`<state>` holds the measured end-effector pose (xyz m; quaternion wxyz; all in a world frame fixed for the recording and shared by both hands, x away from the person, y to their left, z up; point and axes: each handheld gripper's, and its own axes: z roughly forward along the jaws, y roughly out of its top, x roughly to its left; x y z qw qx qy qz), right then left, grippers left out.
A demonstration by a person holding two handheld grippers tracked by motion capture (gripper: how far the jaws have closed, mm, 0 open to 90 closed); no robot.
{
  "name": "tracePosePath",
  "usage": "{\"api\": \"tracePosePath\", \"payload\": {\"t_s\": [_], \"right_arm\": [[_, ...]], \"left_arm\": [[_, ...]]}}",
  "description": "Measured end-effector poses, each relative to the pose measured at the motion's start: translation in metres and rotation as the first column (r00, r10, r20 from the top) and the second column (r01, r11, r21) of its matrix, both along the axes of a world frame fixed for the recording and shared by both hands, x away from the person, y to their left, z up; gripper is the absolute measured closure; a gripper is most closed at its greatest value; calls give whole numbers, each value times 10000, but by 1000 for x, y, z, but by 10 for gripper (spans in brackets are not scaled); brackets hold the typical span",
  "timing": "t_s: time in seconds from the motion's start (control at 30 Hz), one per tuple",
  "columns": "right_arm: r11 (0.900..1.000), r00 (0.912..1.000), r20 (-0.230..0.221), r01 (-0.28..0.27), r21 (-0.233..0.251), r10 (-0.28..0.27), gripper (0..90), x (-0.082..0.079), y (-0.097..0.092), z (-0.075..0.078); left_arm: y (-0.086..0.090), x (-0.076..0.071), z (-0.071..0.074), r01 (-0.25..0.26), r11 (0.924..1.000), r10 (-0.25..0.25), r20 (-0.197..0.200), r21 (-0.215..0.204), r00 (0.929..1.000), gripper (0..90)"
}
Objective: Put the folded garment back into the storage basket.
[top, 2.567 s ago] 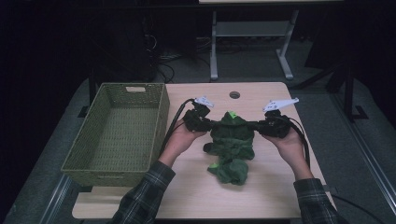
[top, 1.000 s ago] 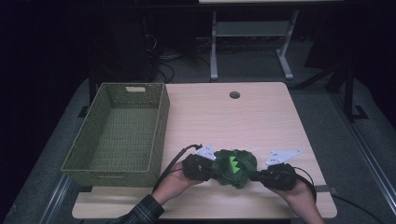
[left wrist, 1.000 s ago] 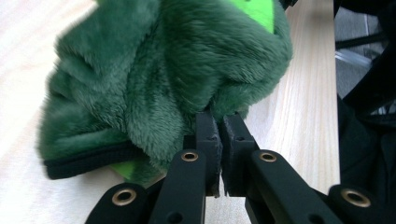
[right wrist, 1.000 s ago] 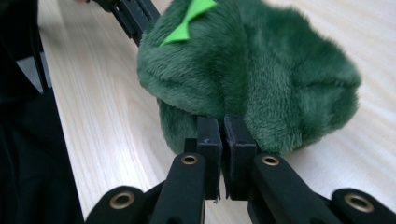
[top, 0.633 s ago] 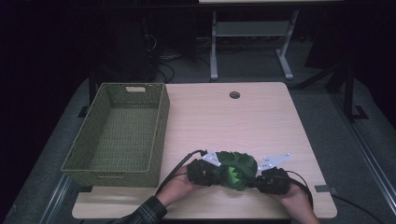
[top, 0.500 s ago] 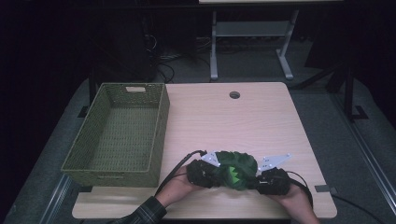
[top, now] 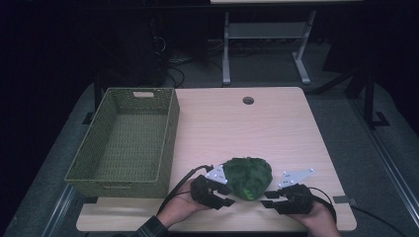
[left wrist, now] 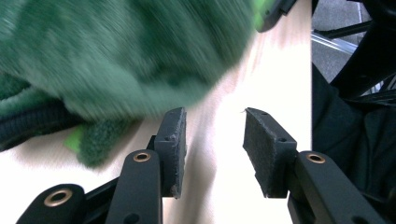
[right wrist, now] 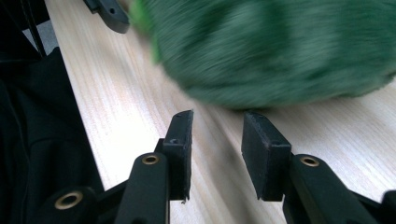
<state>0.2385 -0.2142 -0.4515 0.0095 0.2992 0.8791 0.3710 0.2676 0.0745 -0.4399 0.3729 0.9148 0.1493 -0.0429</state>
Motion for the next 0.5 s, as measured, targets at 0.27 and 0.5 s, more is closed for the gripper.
{"api": "tracePosePath", "payload": {"t_s": [0.27, 0.5], "right_arm": [[9966, 9977, 582, 313, 756, -358, 798, -1, -13, 24], [9974, 9928, 1102, 414, 586, -477, 896, 16, -7, 37]], "left_arm": [[8, 4, 19, -552, 9980, 555, 105, -324, 9984, 776], [0, 23, 28, -882, 9961, 884, 312, -82, 9956, 896]]}}
